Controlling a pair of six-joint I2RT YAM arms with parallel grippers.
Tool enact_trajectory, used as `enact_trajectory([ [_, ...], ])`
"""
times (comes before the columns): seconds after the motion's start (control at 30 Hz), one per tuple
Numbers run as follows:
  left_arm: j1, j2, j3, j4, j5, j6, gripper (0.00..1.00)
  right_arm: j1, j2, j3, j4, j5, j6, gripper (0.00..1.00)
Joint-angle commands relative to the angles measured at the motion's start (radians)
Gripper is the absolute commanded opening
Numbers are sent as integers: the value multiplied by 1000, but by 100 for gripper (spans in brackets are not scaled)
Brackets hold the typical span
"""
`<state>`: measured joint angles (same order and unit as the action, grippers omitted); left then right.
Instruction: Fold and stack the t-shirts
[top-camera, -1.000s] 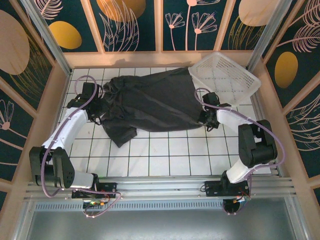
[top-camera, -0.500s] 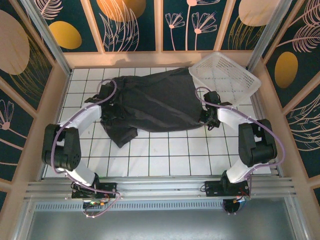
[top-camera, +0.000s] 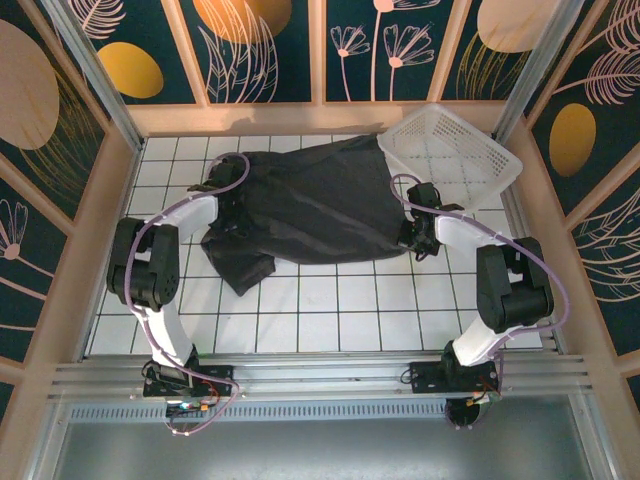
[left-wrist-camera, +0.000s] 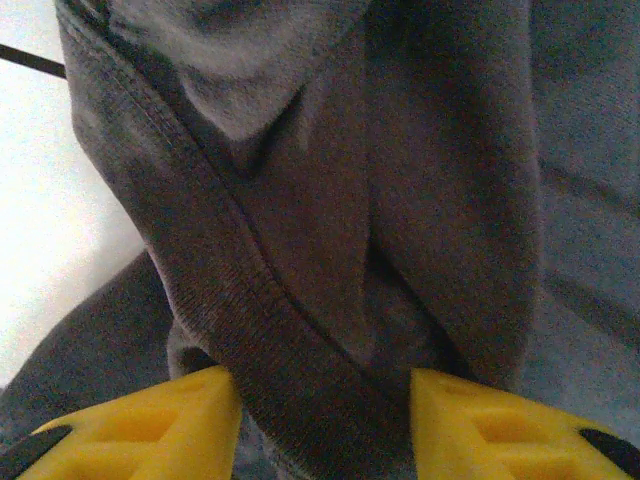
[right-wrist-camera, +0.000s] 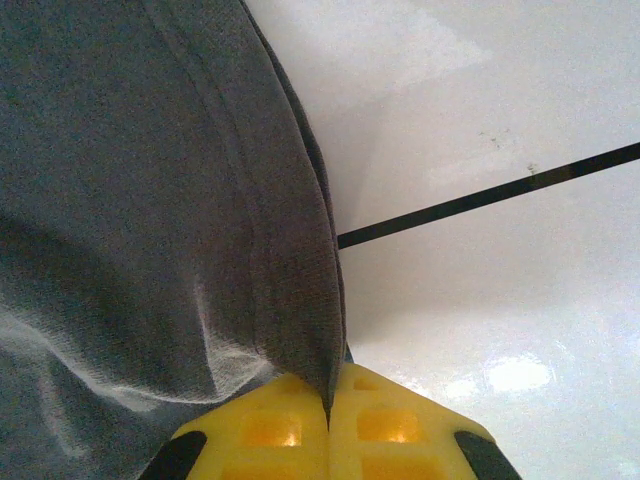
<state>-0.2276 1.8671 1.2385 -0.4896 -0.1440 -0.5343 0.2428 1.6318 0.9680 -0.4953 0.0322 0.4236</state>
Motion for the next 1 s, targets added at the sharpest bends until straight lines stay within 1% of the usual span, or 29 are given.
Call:
enact_trajectory([
  [0.0, 1, 29, 41, 3, -75, 32, 41, -6, 1, 20, -16, -7, -9, 0],
  [0.07, 2, 29, 53, 8, -109, 38, 35, -5, 0, 23, -17, -8, -8, 0],
  [0.13, 3, 28, 69, 9, -138, 49, 21, -6, 3, 21, -18, -6, -8, 0],
  [0.2, 2, 29, 89, 0, -185, 63, 4, -5, 4, 23, -18, -2, -8, 0],
  [0.23, 3, 29, 97, -7, -211, 69, 0, -6, 4, 23, -20, 0, -7, 0],
  [0.3, 10, 19, 114, -20, -273, 81, 0, -5, 2, 26, -22, 6, -5, 0],
  [0.37, 29, -1, 121, -20, -309, 85, 0, -6, 2, 29, -24, 13, -5, 0],
  [0.5, 106, -32, 147, -13, -324, 90, 0, -7, 4, 37, -30, 17, -5, 0],
  [0.6, 167, -12, 195, -11, -345, 110, 0, -7, 8, 46, -32, 8, -6, 0],
  [0.77, 235, 85, 353, -27, -393, 118, 0, -3, 20, 63, -37, -12, -11, 0],
  [0.83, 252, 142, 425, -30, -417, 129, 0, -1, 25, 72, -42, -11, -14, 0],
  [0.9, 265, 220, 515, -57, -453, 143, 0, 1, 31, 77, -39, -55, -16, 0],
  [0.97, 276, 296, 602, -99, -462, 144, 1, 6, 37, 86, -42, -74, -17, 0],
])
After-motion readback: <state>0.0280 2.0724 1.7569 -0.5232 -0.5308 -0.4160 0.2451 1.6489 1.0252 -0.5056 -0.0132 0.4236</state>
